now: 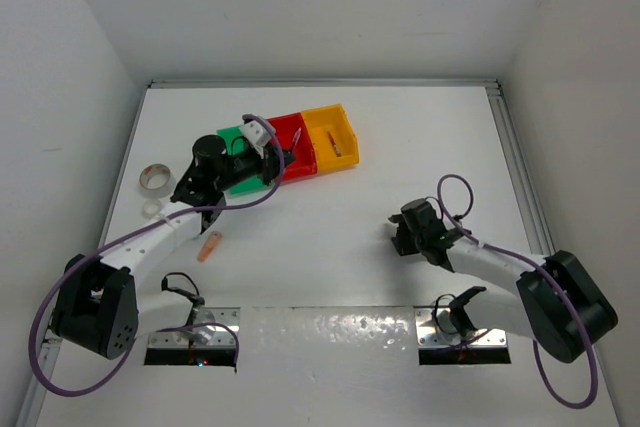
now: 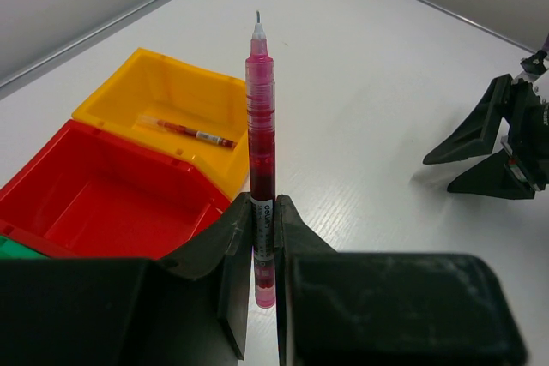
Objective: Sort the stationery into containers
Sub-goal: Close the pen cap on the pen.
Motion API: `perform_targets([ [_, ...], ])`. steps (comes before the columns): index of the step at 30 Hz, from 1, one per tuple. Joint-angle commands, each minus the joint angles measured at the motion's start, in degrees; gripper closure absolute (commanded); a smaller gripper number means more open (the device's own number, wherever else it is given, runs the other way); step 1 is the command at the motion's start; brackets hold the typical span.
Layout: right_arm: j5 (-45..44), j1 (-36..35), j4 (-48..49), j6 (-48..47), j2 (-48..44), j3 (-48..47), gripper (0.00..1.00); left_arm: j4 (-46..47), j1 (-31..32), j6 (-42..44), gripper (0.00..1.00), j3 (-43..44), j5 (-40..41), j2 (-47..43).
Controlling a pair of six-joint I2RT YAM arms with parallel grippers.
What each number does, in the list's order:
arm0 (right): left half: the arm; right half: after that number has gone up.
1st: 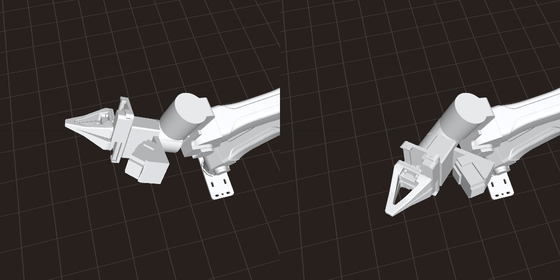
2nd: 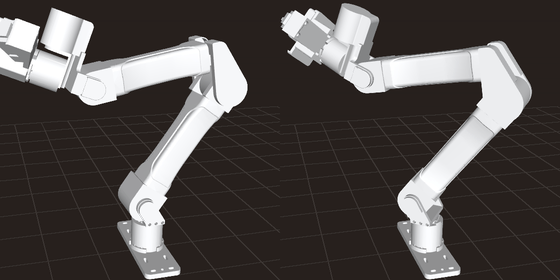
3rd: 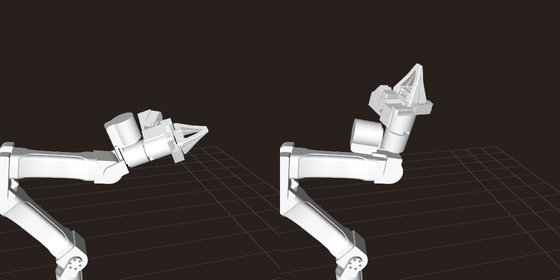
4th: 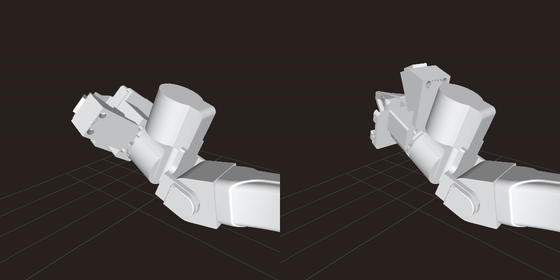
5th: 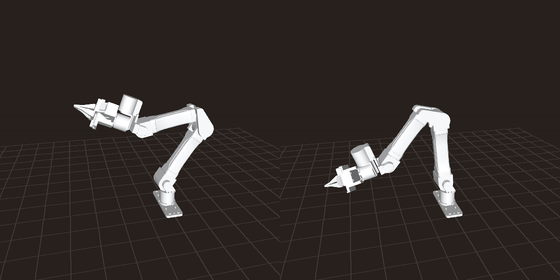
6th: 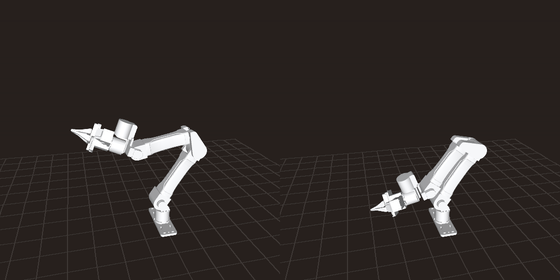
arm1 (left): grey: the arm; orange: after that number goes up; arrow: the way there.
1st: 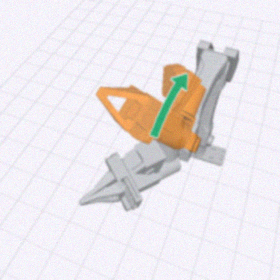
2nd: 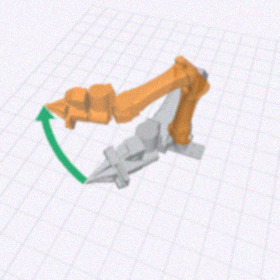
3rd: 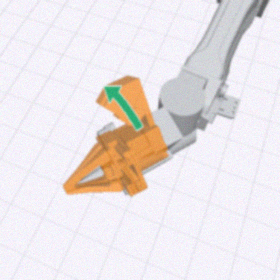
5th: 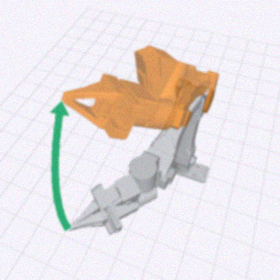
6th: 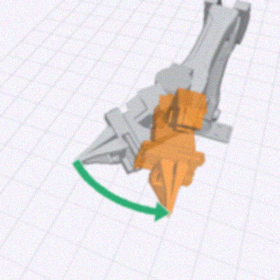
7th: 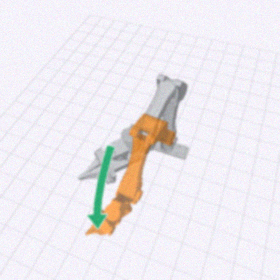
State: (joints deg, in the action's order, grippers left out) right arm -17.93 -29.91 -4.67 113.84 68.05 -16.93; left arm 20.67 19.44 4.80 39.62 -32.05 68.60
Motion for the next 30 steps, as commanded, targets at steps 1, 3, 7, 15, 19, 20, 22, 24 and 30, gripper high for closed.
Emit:
perform_targets([
  [1,-1.67,1.69,-0.17,34.96,2.35,0.23,0.47,1.40,-0.28,1.09,0.99,1.16,0.24,-1.10],
  [3,-1.58,2.57,0.18,32.86,3.05,-0.21,0.50,1.40,-0.46,1.00,0.99,1.25,0.06,-1.10],
  [7,-0.09,5.29,-2.79,29.95,4.89,-0.56,0.65,1.39,-1.07,1.00,0.99,1.34,0.24,-1.10],
  [15,-3.60,11.62,-13.16,9.33,6.83,-5.90,0.76,1.66,-1.86,1.09,0.99,1.17,0.68,-1.19],
  [19,-2.99,14.09,-18.53,-9.71,11.22,-11.19,0.74,1.83,-2.39,1.18,0.99,1.08,1.11,-1.27],
  [20,-2.72,14.96,-18.71,-13.35,13.05,-13.11,0.74,2.01,-2.48,1.18,0.99,0.90,1.20,-1.36],
  [22,-2.37,15.23,-19.59,-23.37,14.47,-15.32,0.73,2.10,-2.57,1.27,0.99,0.81,1.55,-1.36],
  [24,-2.98,14.97,-20.37,-32.75,14.83,-19.09,0.71,1.92,-2.83,1.18,0.99,0.64,1.56,-1.62],
  [30,-6.23,11.28,-26.19,-23.79,6.05,-20.78,0.48,1.22,-3.09,1.44,0.99,0.29,1.73,-1.54],
])
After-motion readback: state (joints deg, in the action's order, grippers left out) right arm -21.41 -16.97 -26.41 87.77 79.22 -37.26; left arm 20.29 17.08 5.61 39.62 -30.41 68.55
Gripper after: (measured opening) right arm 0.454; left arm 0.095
